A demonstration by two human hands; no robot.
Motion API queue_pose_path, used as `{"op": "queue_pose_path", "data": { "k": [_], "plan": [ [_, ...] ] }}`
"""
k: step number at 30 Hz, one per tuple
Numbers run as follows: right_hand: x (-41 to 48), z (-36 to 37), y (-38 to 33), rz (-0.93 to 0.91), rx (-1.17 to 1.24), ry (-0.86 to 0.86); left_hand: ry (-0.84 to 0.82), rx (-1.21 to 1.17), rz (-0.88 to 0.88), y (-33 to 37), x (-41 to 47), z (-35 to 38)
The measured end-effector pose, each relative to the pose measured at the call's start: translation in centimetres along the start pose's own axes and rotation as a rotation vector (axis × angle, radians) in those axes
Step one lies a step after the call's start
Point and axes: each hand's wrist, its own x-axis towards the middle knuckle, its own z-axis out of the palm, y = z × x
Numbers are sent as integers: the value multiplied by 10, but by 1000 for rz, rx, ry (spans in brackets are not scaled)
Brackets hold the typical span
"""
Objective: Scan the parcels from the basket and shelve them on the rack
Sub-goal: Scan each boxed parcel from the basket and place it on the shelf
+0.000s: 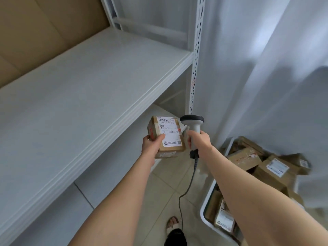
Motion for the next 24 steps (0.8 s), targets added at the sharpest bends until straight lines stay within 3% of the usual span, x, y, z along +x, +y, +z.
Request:
{"op": "queue_pose_path", "data": {
  "k": [8,13,18,24],
  "plan": [
    [-101,-70,-8,-97,87,-149,-12,-9,147,-2,-109,7],
    [-169,-106,-10,-73,285,-264,-1,-51,187,-14,-181,0],
    [-225,-119,-8,-125,222,-400,30,-106,254,-18,-232,-11],
    [-268,-119,-4,-221,48,-388,55,-154,307,-17,-261,-35]
  ]
}}
